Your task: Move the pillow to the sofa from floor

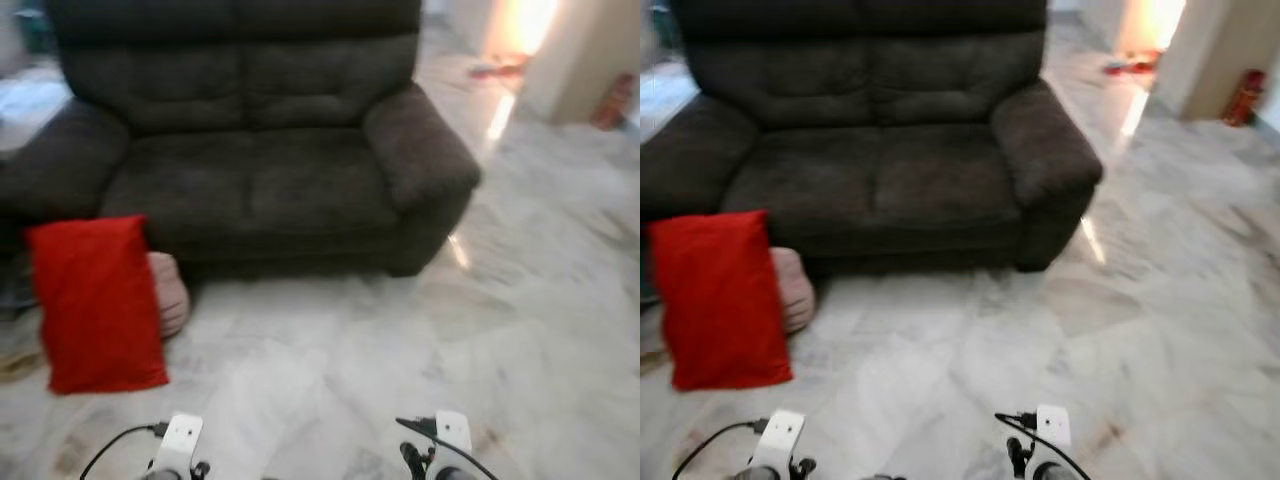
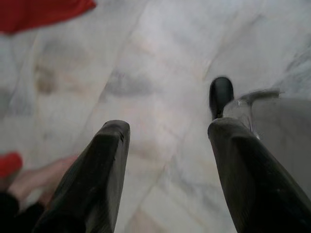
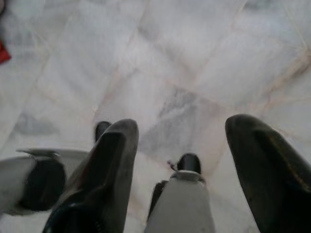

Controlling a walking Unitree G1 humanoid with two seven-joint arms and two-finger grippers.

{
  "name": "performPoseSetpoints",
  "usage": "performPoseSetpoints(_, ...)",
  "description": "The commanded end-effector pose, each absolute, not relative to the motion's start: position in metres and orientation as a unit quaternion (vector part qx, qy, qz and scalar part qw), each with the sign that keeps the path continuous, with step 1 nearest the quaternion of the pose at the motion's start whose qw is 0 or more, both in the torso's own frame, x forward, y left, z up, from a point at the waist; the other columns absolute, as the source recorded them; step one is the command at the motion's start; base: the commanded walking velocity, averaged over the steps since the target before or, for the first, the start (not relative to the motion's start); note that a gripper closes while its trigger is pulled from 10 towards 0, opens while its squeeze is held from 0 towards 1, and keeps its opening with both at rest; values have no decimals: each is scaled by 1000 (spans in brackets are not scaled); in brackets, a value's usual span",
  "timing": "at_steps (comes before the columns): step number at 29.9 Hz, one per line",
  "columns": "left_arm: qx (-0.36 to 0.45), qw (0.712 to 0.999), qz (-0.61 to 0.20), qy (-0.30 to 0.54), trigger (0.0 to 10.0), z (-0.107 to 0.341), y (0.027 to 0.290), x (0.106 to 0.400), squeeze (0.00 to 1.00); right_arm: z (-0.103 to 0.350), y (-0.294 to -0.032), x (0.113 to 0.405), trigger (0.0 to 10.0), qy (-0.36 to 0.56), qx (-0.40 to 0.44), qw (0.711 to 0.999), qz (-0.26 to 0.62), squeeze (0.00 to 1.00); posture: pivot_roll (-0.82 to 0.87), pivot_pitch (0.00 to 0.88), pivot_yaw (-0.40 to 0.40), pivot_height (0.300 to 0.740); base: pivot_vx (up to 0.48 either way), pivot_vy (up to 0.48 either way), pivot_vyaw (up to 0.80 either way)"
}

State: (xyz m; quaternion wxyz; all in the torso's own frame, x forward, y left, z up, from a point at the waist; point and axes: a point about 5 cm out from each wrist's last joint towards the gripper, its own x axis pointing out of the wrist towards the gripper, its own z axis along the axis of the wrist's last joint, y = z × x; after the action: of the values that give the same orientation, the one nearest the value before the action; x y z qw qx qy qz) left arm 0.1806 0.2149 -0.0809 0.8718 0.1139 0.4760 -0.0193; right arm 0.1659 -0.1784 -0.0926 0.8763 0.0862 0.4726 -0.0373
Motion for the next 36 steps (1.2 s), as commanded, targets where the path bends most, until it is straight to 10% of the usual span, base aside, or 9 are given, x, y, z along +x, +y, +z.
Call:
performPoseSetpoints(1,121,868,-13,482,10000,-81,220,178,0,-93,-175,166,10000,475,95,874,-42,0,95,28,5,740,0,0,0)
performPoseSetpoints(36,114,865,-7,488,10000,-83,222,172,0,-94,-174,163,10000,475,88,875,-31,0,95,23,0,740,119,0,114)
